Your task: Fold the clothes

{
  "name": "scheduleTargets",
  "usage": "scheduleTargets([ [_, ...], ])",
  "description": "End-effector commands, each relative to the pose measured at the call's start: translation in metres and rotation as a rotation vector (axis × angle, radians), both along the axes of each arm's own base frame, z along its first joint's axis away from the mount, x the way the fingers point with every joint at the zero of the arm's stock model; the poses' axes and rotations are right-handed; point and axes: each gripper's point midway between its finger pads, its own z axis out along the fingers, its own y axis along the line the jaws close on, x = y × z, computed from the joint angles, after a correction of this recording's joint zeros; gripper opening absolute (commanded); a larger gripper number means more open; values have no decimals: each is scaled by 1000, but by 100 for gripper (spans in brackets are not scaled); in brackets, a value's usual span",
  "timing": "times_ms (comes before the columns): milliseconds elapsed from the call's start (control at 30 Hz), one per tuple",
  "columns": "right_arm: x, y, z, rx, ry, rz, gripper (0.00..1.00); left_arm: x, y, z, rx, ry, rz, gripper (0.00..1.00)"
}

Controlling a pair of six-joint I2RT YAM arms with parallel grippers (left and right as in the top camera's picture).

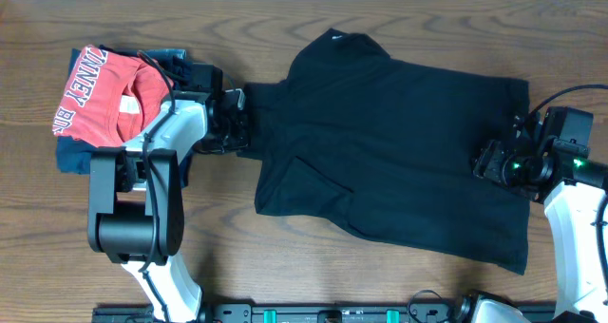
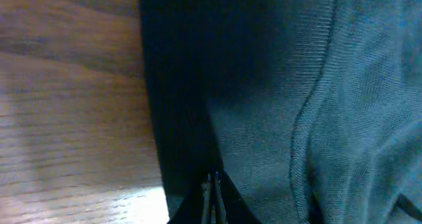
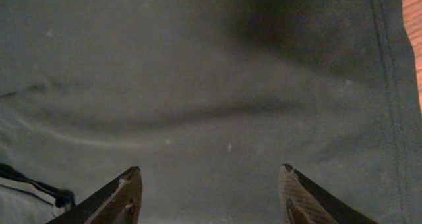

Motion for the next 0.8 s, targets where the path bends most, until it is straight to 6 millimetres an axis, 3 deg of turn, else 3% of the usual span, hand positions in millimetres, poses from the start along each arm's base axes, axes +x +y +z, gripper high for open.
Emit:
scheduleTargets([
  [0,1,-7,3,-34,-5,-4,65,-2,36,-15,171,31,77,6],
  [200,1,-17,-1,-72,3,-51,69,20,62,7,215,-12,179,6],
  [400,7,-19,-11,-72,20,-55,70,35,67,42,209,-55,198,6],
  [567,10,-20,-26,-44,58,-96,69,36,35,94,51,-106,144,8],
  [667,4,-14,-30,-8,93,-86,68,20,9,126,-71,-120,86,15],
  [767,-3,-8,-32,18,121,-79,67,-3,-9,143,-103,-105,-5,24],
])
